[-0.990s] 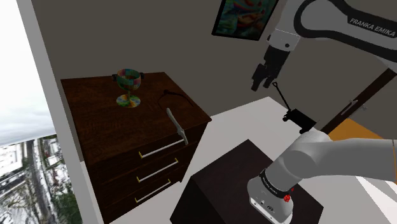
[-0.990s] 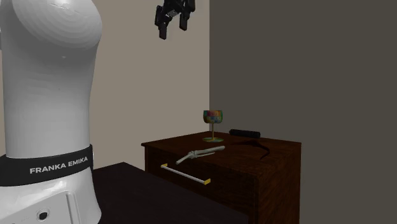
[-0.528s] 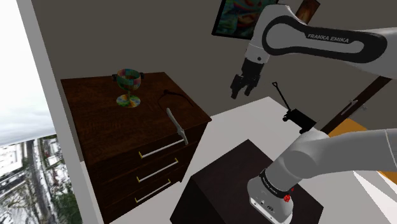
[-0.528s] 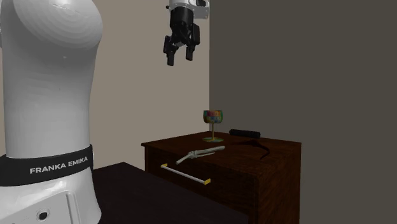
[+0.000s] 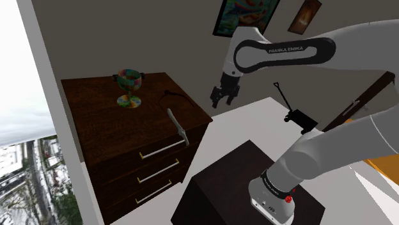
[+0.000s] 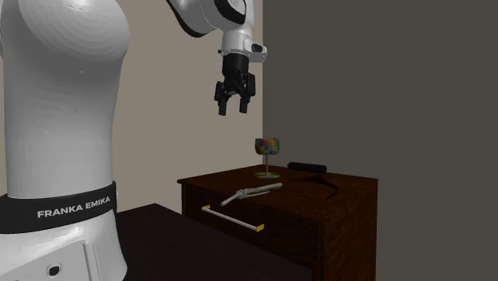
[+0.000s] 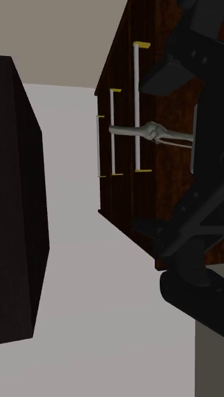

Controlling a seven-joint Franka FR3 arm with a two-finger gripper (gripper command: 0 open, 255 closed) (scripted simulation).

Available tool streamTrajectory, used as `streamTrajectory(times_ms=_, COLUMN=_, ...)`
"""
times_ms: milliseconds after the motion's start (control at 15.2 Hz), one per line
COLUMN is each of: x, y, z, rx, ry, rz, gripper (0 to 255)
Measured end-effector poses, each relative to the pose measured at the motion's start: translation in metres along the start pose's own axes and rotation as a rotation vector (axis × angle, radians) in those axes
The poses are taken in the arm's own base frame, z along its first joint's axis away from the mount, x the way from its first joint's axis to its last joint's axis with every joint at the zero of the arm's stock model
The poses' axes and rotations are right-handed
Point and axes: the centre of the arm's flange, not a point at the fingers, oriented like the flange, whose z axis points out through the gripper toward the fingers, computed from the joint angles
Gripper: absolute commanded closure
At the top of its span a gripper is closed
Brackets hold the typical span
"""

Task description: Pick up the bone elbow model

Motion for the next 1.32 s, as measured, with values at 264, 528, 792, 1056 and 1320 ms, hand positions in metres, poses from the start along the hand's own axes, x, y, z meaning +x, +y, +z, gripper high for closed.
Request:
streamTrajectory(times_ms=264, x=0.038, y=-0.013, z=0.038, rx=-0.001, ry=-0.006, rz=0.014, gripper=0)
streamTrajectory(times_ms=528, x=0.069, y=-0.030, z=0.073, rx=-0.002, ry=-0.013, rz=0.029, gripper=0)
streamTrajectory(times_ms=792, x=0.103, y=-0.049, z=0.115, rx=-0.003, ry=-0.020, rz=0.043, gripper=0)
streamTrajectory(times_ms=1056, x=0.136, y=-0.064, z=0.153, rx=-0.004, ry=-0.026, rz=0.058, gripper=0)
streamTrajectory(times_ms=1320, x=0.171, y=-0.079, z=0.194, rx=-0.005, ry=-0.033, rz=0.073, gripper=0)
